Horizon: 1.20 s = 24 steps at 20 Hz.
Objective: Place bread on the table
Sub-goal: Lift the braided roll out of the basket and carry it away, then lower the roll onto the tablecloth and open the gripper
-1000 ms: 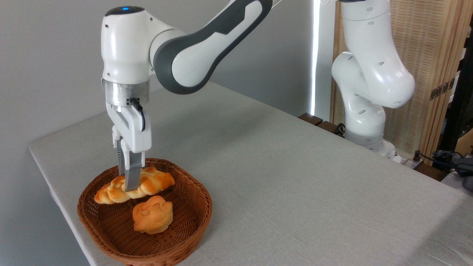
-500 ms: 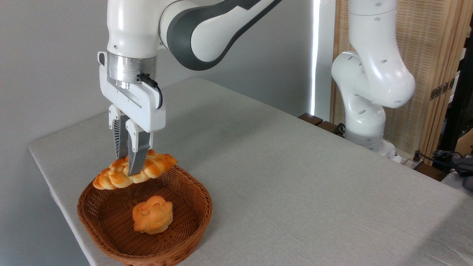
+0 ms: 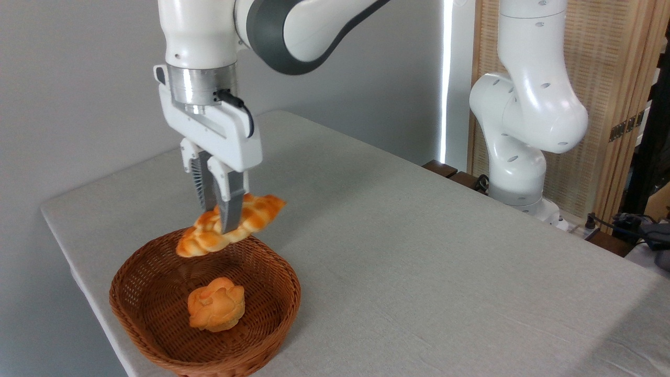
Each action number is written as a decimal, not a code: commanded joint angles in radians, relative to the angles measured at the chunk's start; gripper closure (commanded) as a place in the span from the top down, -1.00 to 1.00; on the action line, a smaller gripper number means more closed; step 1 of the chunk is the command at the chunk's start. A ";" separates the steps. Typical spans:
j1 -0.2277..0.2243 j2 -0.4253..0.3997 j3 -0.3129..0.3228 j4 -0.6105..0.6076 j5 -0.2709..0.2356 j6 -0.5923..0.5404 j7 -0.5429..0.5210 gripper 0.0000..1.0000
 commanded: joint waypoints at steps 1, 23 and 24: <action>-0.011 -0.059 0.015 -0.043 -0.017 -0.119 -0.006 0.19; -0.071 -0.082 -0.009 -0.133 -0.103 -0.302 -0.043 1.00; -0.077 -0.079 -0.009 -0.133 -0.102 -0.301 -0.043 1.00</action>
